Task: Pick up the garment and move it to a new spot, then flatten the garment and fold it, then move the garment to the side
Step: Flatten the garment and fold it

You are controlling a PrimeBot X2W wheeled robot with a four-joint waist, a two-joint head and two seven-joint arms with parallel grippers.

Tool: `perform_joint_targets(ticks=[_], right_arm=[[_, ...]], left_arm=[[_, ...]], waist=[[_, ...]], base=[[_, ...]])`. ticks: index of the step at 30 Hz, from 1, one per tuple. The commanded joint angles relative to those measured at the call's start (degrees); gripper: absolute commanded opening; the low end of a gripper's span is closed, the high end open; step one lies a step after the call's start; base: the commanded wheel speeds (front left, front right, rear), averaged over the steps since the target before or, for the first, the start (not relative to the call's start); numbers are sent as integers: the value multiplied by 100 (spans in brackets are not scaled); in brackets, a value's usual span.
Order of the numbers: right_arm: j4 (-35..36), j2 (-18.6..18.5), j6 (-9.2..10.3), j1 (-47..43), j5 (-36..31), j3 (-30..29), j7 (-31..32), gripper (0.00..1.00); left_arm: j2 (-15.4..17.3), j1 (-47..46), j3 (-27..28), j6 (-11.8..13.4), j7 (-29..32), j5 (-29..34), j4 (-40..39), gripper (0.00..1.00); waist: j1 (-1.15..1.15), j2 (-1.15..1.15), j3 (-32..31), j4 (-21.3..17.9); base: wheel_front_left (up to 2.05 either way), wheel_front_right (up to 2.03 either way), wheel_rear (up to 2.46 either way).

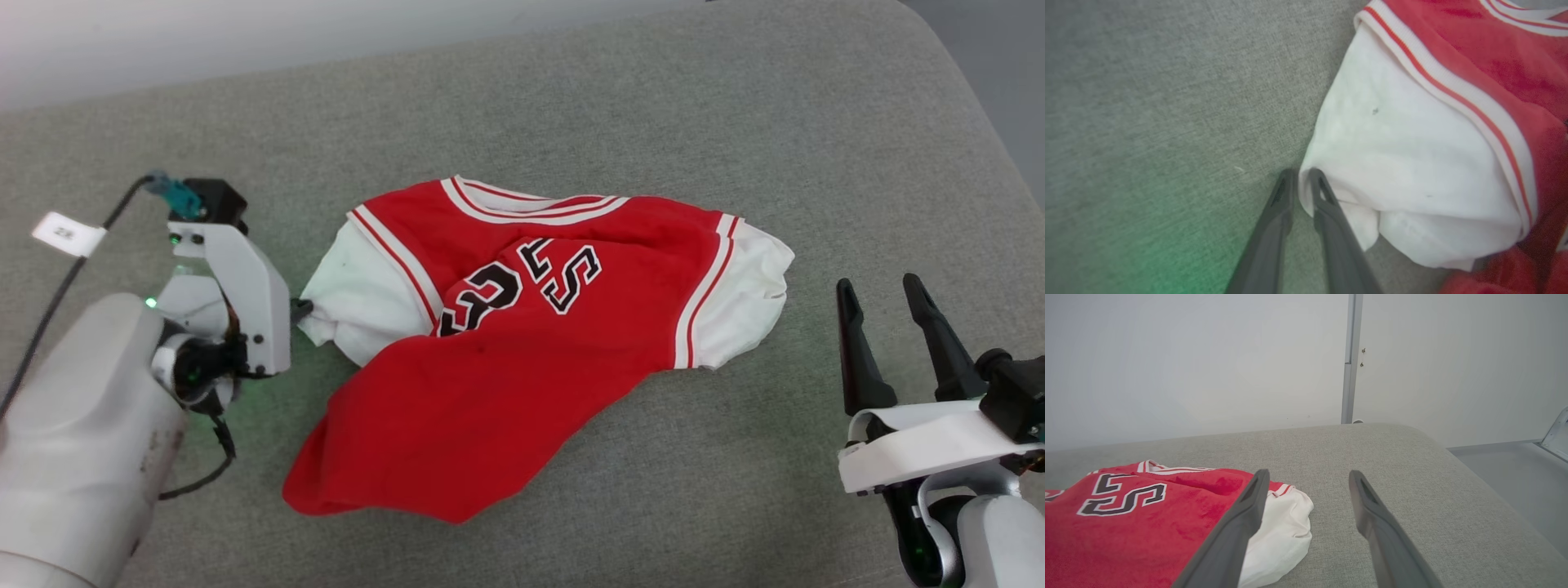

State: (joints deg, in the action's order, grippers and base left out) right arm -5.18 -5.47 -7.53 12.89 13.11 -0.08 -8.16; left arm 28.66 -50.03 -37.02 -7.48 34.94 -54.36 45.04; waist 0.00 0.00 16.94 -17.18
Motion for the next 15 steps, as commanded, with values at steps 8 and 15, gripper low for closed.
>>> perform_joint_targets(ticks=[8,15], right_arm=[[96,-16,8,-39,-67,-136,50,100],[158,-102,8,-161,-39,-241,153,100]], left_arm=[[-40,170,-461,4,123,89,132,0],[217,8,-394,9,-158,101,-135,0]], waist=[[0,0,-132,227],[0,0,-407,552]], base=[[0,0,0],[0,0,0]])
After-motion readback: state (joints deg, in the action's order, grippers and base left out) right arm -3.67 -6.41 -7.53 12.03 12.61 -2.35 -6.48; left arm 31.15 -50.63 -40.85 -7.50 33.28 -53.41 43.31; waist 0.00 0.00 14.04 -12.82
